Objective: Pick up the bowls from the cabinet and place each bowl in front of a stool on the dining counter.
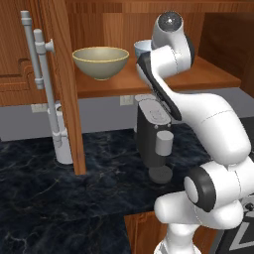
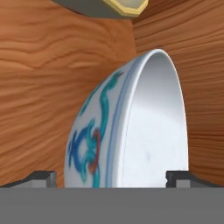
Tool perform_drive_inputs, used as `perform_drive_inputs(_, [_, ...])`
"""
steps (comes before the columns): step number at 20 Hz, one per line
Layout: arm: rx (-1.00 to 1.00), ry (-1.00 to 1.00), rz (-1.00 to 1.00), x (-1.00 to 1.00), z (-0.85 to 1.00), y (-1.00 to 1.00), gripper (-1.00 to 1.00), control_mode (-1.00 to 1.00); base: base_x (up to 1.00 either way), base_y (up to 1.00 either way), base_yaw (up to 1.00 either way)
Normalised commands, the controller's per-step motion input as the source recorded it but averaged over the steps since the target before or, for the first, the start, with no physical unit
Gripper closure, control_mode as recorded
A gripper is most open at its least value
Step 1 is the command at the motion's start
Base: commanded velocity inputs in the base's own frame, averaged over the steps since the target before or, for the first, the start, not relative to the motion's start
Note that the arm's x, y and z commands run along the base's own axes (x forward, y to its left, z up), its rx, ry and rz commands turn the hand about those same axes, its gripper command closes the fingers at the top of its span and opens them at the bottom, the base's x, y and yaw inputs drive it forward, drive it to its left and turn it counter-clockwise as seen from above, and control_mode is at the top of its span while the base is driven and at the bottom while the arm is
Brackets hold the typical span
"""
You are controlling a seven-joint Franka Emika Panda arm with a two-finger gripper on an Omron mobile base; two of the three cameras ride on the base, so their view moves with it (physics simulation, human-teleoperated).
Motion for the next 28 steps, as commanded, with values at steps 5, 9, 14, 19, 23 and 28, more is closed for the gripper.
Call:
perform_drive_inputs(5, [0.0,0.0,0.0,0.06,-0.02,0.0,-1.0,-1.0,0.0,0.0,0.0])
perform_drive_inputs(9, [0.0,0.01,0.0,0.0,-0.09,-0.06,-1.0,-1.0,0.0,0.0,0.0])
perform_drive_inputs(14, [0.0,0.0,0.0,0.0,-0.11,-0.07,-1.0,-1.0,0.0,0.0,0.0])
perform_drive_inputs(19, [0.01,0.0,0.0,0.0,-0.18,0.0,1.0,-1.0,0.0,0.0,0.0])
perform_drive_inputs(23, [0.01,0.0,0.0,0.0,-0.16,0.0,1.0,-1.0,0.0,0.0,0.0])
perform_drive_inputs(28, [0.0,-0.01,0.0,0.0,-0.04,0.0,1.0,-1.0,0.0,0.0,0.0])
